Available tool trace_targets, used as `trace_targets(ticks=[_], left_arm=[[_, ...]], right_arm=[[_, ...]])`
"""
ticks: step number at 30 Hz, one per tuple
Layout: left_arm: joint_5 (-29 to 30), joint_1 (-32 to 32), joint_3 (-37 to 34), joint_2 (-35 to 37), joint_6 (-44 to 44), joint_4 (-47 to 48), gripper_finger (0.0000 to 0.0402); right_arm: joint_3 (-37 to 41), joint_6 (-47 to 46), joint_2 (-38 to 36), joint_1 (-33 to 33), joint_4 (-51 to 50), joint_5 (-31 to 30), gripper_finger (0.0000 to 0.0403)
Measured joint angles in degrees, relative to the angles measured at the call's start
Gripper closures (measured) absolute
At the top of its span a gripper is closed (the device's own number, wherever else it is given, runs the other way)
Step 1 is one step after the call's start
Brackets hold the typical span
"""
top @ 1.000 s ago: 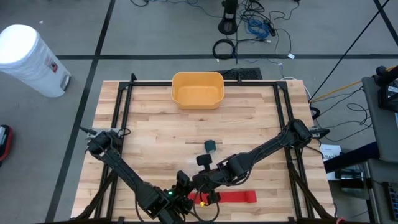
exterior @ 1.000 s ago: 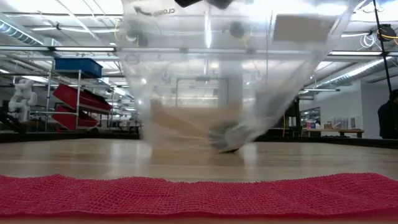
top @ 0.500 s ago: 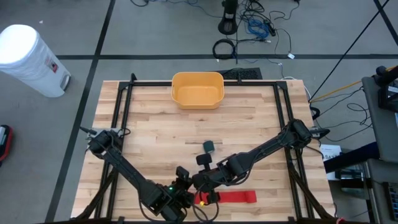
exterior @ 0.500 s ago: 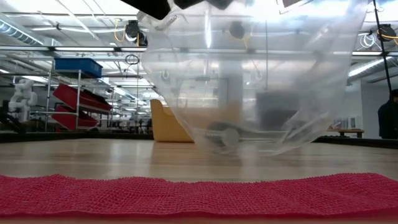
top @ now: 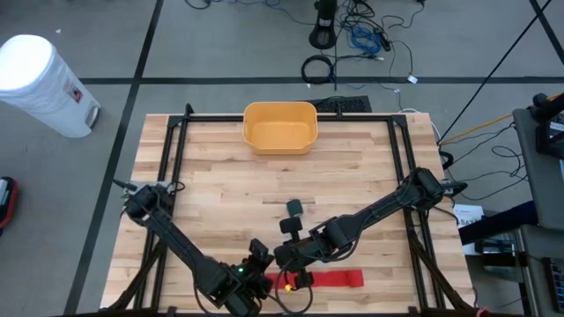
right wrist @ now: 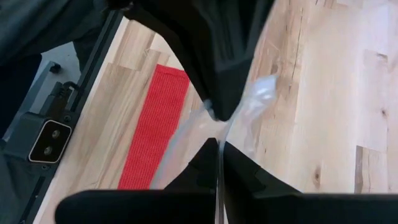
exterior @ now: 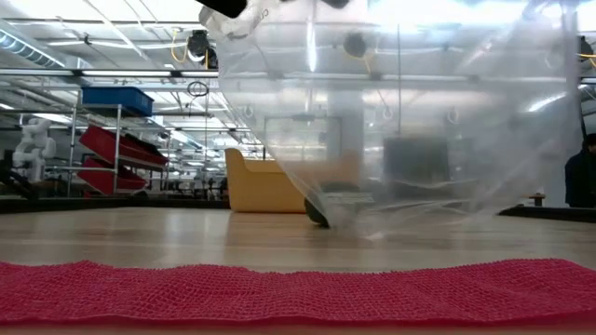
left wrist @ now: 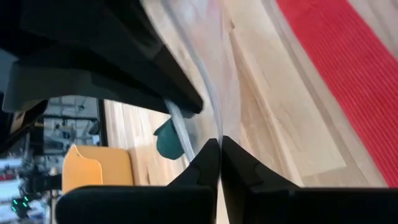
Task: Roll bandage
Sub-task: Open the transparent zip bag
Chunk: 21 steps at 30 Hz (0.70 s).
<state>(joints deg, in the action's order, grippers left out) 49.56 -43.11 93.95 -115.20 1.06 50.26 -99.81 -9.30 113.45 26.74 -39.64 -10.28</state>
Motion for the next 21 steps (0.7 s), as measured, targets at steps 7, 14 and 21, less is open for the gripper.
trace_targets(ticks=[7, 14, 21], left_arm=[[-0.5, -1.5, 0.2, 0.0, -3.0, -0.1, 0.0398], [-1.1, -1.6, 1.8, 0.0, -3.7, -0.1, 0.0399], [-1.0, -1.6, 3.3, 0.0, -5.8, 0.8, 0.04]], right_arm=[[0.0, -0.6, -0.4, 0.0, 0.0, -0.7, 0.0389], [0.0, -1.6, -0.4, 0.0, -0.1, -3.5, 0.0343], [0.0, -2.1, -2.7, 0.4, -1.4, -8.0, 0.0311]])
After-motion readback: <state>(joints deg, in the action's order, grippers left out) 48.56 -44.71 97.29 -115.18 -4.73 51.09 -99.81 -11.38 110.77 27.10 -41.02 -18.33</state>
